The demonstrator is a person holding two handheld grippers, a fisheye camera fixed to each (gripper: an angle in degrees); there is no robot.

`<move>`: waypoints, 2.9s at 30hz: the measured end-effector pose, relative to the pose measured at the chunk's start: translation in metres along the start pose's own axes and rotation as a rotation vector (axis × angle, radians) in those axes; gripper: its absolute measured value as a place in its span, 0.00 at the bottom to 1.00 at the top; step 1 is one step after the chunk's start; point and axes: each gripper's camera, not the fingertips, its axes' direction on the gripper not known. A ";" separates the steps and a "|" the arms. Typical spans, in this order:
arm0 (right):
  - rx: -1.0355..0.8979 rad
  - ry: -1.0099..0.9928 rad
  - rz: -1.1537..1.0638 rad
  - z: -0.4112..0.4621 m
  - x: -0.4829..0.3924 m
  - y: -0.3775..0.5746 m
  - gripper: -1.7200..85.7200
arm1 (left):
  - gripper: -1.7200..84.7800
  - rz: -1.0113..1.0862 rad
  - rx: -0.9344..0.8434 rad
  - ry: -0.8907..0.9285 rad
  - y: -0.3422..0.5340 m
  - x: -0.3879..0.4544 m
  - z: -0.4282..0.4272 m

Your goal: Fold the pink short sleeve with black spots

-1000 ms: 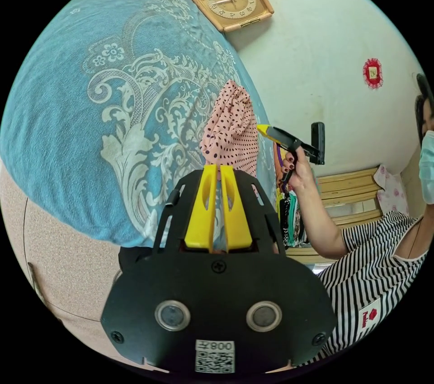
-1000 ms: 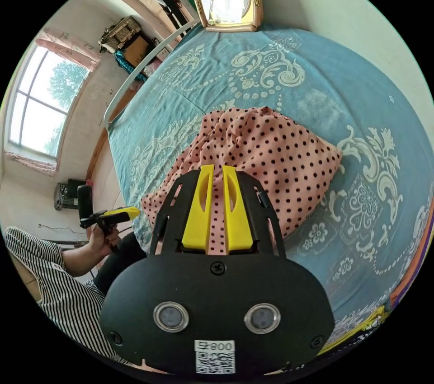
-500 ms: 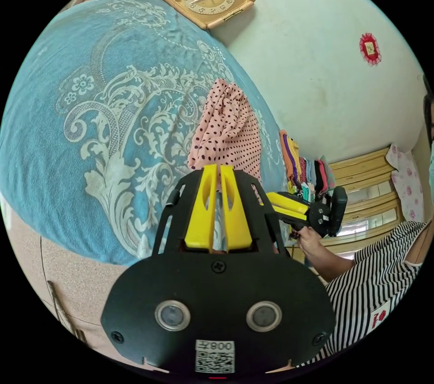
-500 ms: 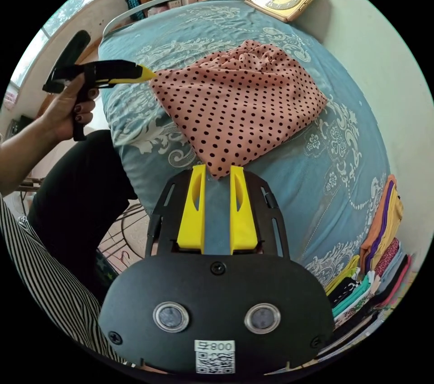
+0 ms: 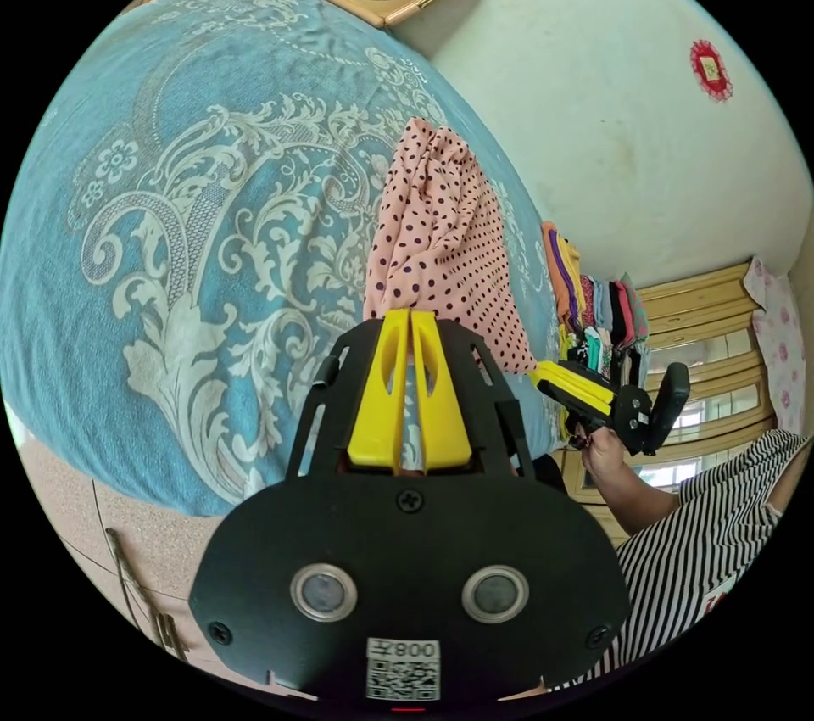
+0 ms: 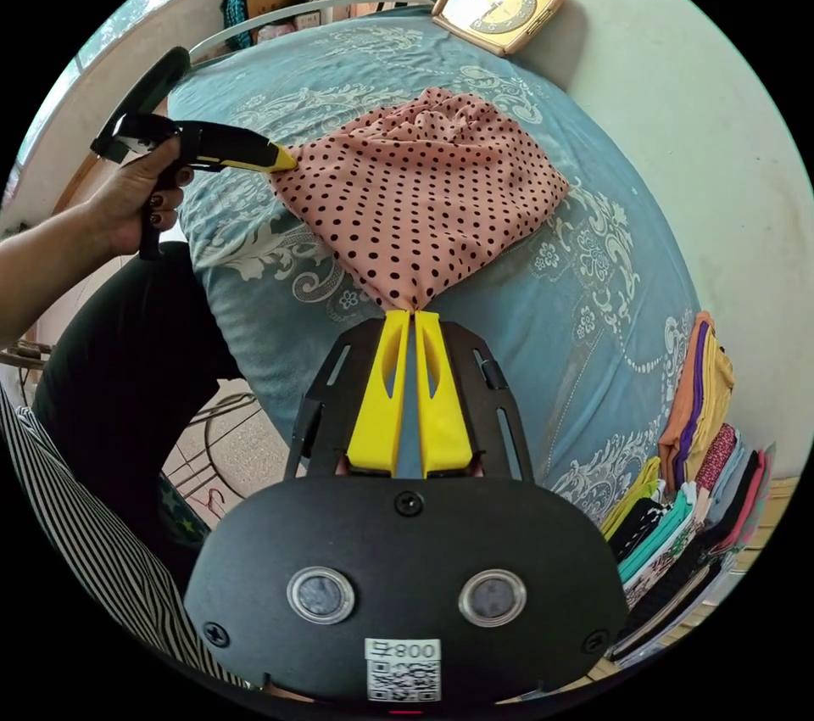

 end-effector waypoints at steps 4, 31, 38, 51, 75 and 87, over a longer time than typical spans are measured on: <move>-0.054 -0.010 0.001 0.006 -0.008 0.008 0.03 | 0.02 0.008 -0.016 -0.016 0.001 -0.004 0.017; -0.081 -0.233 0.244 -0.059 0.066 0.057 0.03 | 0.04 -0.017 -0.124 0.221 0.051 0.021 0.085; -0.088 -0.280 0.270 -0.077 0.095 0.074 0.03 | 0.03 -0.063 -0.085 0.075 0.032 -0.014 0.067; -0.032 -0.375 0.319 -0.131 0.165 0.110 0.02 | 0.09 -0.138 -0.233 0.486 0.052 -0.008 0.129; 0.166 -1.237 0.805 -0.119 0.405 0.258 0.11 | 0.03 -0.179 -0.170 0.579 0.031 -0.038 0.098; 0.162 -1.466 0.868 -0.098 0.445 0.257 0.08 | 0.04 -0.162 -0.163 0.576 0.026 -0.049 0.071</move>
